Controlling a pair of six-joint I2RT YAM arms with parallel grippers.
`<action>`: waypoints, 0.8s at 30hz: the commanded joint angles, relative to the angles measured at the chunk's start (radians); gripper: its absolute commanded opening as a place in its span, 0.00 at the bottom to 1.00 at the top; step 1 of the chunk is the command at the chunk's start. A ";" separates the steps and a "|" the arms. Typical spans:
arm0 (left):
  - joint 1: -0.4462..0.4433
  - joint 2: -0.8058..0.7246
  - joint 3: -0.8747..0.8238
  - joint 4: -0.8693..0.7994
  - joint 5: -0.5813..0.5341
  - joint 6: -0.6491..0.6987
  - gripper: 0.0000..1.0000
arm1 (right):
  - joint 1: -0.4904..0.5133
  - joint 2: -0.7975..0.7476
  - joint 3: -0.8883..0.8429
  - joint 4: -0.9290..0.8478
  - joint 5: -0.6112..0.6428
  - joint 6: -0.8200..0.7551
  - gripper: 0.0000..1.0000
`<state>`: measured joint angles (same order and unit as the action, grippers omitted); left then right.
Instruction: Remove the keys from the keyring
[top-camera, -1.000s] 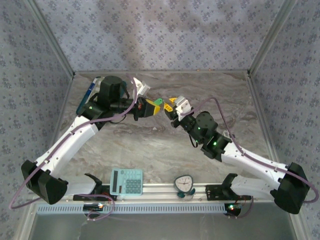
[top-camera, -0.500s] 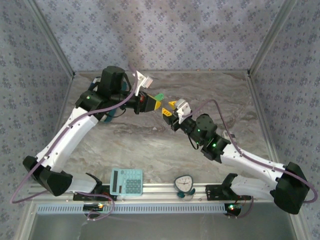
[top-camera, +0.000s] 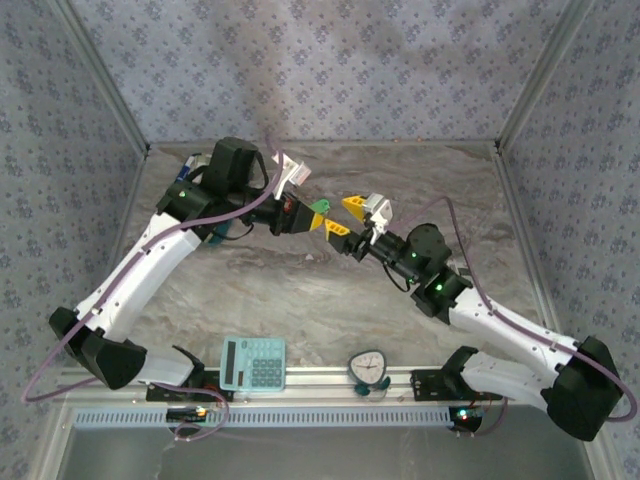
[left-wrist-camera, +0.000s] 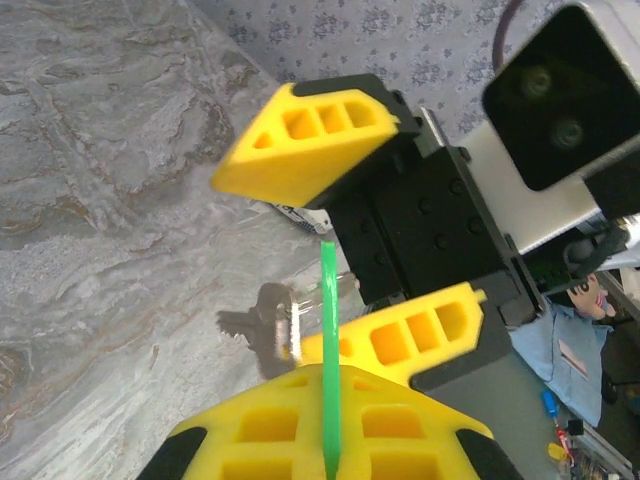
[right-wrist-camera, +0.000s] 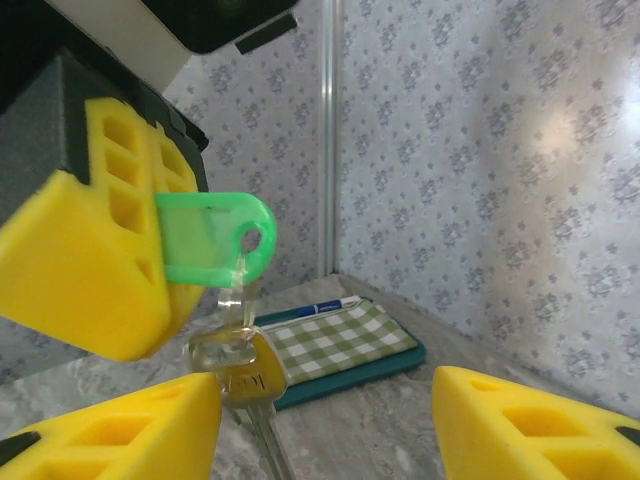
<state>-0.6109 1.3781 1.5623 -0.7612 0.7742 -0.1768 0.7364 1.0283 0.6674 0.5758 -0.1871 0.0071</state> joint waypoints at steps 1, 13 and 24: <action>-0.006 -0.010 0.035 -0.015 0.033 0.024 0.02 | -0.012 0.017 0.050 -0.014 -0.143 0.042 0.59; -0.010 -0.015 0.029 -0.001 0.055 0.031 0.02 | -0.017 0.063 0.100 -0.012 -0.194 0.047 0.47; -0.010 -0.022 0.026 0.001 0.044 0.044 0.02 | -0.023 0.051 0.091 -0.012 -0.186 0.062 0.26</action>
<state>-0.6117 1.3777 1.5631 -0.7601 0.7971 -0.1566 0.7189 1.0977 0.7338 0.5529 -0.3786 0.0574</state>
